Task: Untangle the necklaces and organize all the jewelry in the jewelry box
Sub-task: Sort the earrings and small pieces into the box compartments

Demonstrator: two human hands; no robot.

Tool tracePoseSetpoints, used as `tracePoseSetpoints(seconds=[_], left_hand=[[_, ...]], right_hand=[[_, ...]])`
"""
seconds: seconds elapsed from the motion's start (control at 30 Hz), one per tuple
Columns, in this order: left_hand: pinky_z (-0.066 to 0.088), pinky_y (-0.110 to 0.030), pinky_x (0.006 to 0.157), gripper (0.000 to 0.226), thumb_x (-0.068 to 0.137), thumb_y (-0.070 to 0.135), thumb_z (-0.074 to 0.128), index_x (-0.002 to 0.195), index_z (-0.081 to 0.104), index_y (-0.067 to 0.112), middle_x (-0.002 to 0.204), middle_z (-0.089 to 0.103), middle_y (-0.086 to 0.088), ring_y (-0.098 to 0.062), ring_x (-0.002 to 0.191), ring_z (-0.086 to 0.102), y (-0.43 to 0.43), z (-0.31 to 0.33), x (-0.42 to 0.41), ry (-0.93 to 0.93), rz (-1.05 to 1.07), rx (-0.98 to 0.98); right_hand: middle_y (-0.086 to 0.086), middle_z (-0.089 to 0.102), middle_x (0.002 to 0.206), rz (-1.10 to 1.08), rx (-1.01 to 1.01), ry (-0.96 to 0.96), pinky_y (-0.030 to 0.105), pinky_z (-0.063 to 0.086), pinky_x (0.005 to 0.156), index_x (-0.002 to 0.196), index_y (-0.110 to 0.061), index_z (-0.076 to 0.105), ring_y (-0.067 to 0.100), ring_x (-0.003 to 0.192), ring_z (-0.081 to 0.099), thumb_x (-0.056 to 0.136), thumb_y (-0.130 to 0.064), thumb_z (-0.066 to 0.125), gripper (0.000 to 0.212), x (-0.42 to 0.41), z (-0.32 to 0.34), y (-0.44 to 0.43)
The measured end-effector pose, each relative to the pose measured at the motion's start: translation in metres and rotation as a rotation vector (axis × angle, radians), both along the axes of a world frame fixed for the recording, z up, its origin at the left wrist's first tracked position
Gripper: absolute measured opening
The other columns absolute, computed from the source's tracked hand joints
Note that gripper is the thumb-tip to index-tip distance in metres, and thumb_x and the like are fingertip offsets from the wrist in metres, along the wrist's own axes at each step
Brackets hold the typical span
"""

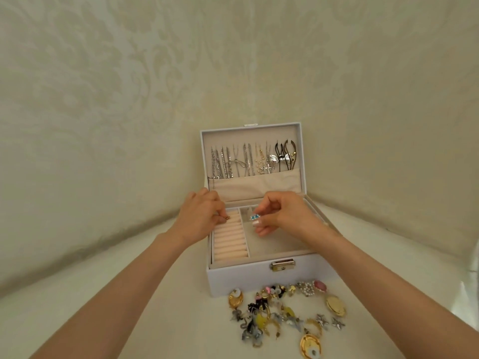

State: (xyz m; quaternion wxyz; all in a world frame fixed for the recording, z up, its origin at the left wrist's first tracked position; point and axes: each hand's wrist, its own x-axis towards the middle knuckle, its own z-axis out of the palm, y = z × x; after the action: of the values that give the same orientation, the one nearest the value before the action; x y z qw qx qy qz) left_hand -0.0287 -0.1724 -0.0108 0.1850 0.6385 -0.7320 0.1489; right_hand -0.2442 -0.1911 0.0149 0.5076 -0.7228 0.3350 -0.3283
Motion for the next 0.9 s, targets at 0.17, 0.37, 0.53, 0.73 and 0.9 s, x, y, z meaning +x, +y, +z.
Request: tracePoseSetpoints(seconds=[0.17, 0.37, 0.53, 0.73, 0.9], left_hand=[[0.028, -0.029, 0.069, 0.017, 0.080, 0.021, 0.054, 0.085, 0.070, 0.021, 0.090, 0.060, 0.003, -0.016, 0.088, 0.044, 0.013, -0.016, 0.003, 0.079, -0.033, -0.334], [0.036, -0.018, 0.066, 0.022, 0.087, 0.021, 0.040, 0.096, 0.060, 0.017, 0.097, 0.047, 0.012, -0.008, 0.083, 0.049, 0.031, -0.044, -0.007, 0.469, 0.001, -0.471], [0.039, -0.014, 0.065, 0.023, 0.089, 0.019, 0.038, 0.096, 0.059, 0.016, 0.099, 0.045, 0.014, -0.004, 0.086, 0.050, 0.034, -0.050, -0.010, 0.578, -0.023, -0.452], [0.038, -0.013, 0.066, 0.025, 0.088, 0.020, 0.037, 0.093, 0.061, 0.016, 0.099, 0.047, 0.014, -0.003, 0.086, 0.050, 0.036, -0.050, -0.009, 0.560, -0.027, -0.459], [0.039, -0.016, 0.067, 0.026, 0.087, 0.021, 0.037, 0.091, 0.062, 0.015, 0.098, 0.051, 0.009, -0.005, 0.085, 0.051, 0.036, -0.049, -0.011, 0.566, -0.024, -0.453]], right_hand=[[0.002, 0.063, 0.071, -0.080, -0.200, 0.134, 0.031, 0.056, 0.072, 0.068, -0.014, 0.059, 0.013, 0.065, 0.061, 0.071, 0.010, 0.073, 0.028, 0.038, -0.001, -0.018], [-0.007, 0.060, 0.074, -0.054, -0.291, 0.229, 0.024, 0.048, 0.077, 0.063, -0.024, 0.056, 0.007, 0.072, 0.054, 0.070, 0.003, 0.075, 0.034, 0.067, -0.013, -0.027], [0.004, 0.070, 0.084, -0.063, -0.380, 0.312, 0.025, 0.049, 0.076, 0.060, -0.023, 0.056, 0.008, 0.073, 0.058, 0.070, 0.001, 0.077, 0.034, 0.070, -0.021, -0.032], [0.011, 0.070, 0.091, -0.032, -0.437, 0.378, 0.006, 0.042, 0.068, 0.082, 0.002, 0.072, 0.009, 0.076, 0.059, 0.073, 0.008, 0.072, 0.010, 0.064, -0.021, -0.033], [0.009, 0.067, 0.092, -0.028, -0.509, 0.439, 0.018, 0.043, 0.082, 0.087, 0.002, 0.073, 0.022, 0.095, 0.063, 0.080, 0.004, 0.067, 0.009, 0.060, -0.019, -0.031]])
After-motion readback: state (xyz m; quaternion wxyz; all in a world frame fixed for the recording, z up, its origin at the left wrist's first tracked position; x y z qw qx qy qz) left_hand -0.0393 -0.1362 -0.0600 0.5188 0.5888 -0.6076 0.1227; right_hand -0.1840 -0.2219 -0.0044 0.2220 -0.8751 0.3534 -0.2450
